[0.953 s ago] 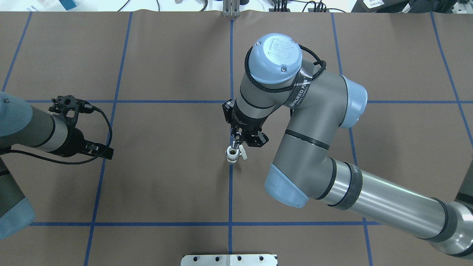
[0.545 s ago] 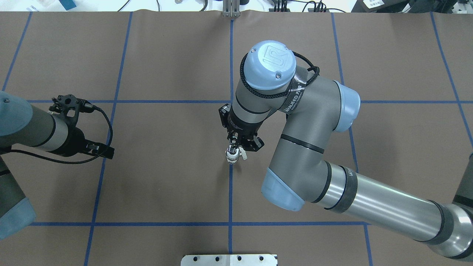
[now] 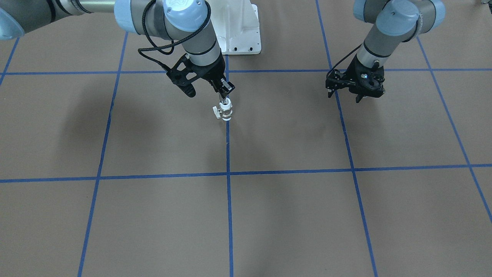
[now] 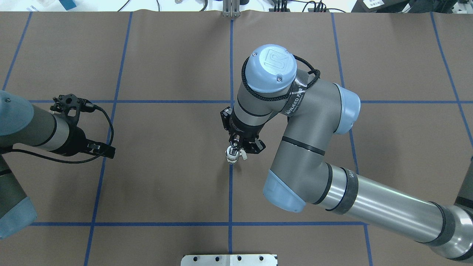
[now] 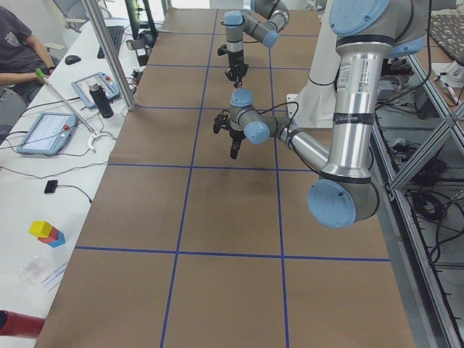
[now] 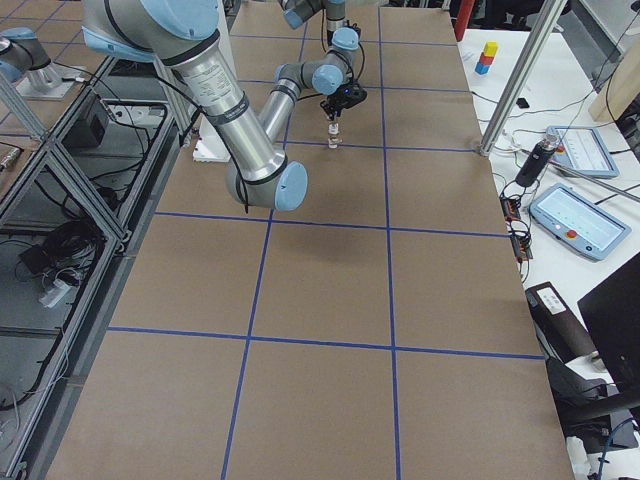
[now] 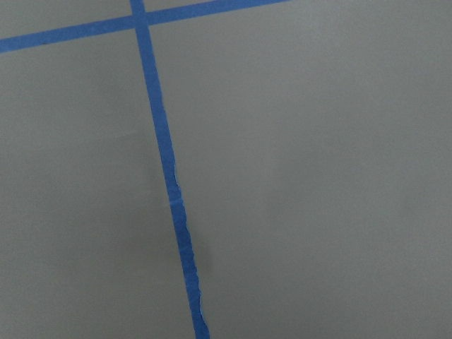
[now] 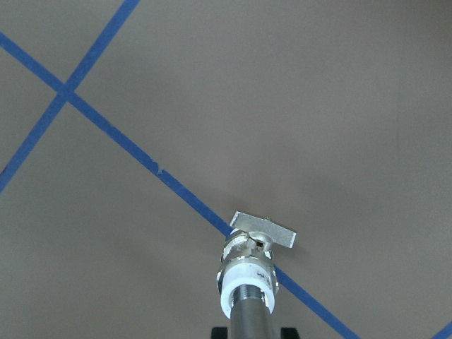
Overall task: Assemble PPR valve and pipe with both arms
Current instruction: 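Lower the pipe into the valve opening and press it in with the right gripper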
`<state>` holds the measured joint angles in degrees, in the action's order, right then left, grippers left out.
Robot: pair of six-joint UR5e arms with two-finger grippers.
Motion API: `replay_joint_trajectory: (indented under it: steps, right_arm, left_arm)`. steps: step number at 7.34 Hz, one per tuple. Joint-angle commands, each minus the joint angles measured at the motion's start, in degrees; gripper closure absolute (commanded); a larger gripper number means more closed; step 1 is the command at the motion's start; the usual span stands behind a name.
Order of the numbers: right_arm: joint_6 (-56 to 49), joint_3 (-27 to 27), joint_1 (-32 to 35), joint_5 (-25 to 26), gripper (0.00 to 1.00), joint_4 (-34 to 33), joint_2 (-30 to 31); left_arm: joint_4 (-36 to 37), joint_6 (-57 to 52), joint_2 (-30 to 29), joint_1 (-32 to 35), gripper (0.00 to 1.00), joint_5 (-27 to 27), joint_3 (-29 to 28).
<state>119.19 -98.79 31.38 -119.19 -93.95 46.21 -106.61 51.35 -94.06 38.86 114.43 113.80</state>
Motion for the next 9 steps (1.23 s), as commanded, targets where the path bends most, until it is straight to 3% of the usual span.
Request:
replay_joint_trajectory:
  steps: [1,9]
  right_arm:
    - [0.7,0.0,0.0,-2.0,1.0,4.6,1.8]
    - [1.4,1.3,0.0,-2.1,1.0,5.1,1.3]
  left_arm:
    - [0.0,0.1,-0.1,0.0,0.01,0.0,-0.1]
    - [0.1,0.2,-0.2,-0.1,0.01,0.0,0.0]
